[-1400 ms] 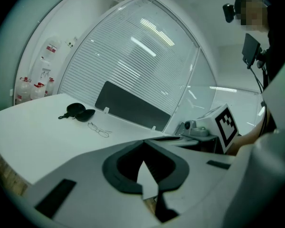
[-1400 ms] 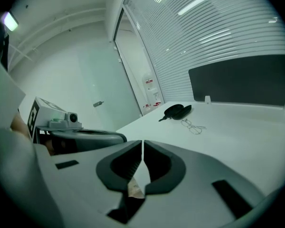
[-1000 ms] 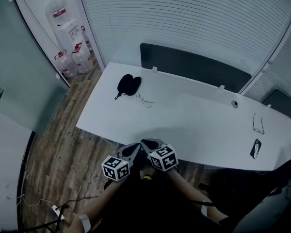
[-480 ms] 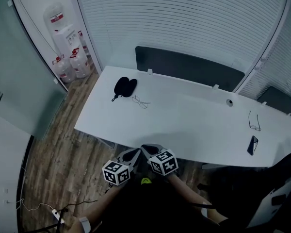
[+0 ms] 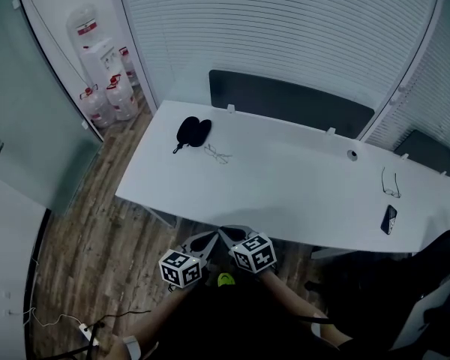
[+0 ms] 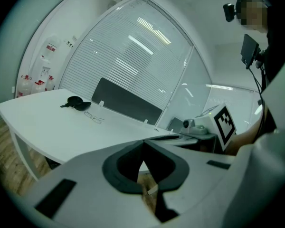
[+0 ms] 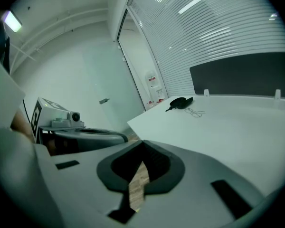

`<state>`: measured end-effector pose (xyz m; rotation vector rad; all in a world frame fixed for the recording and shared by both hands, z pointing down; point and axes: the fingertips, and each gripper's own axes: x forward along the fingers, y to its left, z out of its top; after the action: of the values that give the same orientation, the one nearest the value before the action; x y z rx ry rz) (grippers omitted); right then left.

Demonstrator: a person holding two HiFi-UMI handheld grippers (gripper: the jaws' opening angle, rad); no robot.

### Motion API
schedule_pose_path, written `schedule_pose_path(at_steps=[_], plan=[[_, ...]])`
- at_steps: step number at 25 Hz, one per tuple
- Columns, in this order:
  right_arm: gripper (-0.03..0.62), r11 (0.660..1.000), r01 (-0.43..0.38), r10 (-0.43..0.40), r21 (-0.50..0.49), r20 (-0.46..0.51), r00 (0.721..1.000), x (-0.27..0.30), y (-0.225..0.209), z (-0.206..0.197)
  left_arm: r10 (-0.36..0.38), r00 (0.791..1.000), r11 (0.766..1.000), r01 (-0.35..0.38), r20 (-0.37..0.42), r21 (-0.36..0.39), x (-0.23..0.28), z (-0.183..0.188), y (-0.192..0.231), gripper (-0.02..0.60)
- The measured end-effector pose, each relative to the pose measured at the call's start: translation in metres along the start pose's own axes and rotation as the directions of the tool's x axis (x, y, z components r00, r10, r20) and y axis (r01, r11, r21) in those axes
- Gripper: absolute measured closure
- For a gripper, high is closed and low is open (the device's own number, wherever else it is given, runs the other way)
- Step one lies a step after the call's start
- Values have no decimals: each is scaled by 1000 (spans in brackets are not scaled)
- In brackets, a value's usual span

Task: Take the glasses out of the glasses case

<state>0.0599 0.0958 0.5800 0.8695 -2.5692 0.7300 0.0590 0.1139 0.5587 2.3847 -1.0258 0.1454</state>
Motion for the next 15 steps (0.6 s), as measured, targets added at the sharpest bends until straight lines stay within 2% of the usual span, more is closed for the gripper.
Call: schedule_pose_path(at_steps=[15], plan=[[577, 1000, 1, -1, -11, -5, 1000, 0, 11, -6, -3, 1000, 1000, 3, 3, 14, -11, -6, -2, 575]])
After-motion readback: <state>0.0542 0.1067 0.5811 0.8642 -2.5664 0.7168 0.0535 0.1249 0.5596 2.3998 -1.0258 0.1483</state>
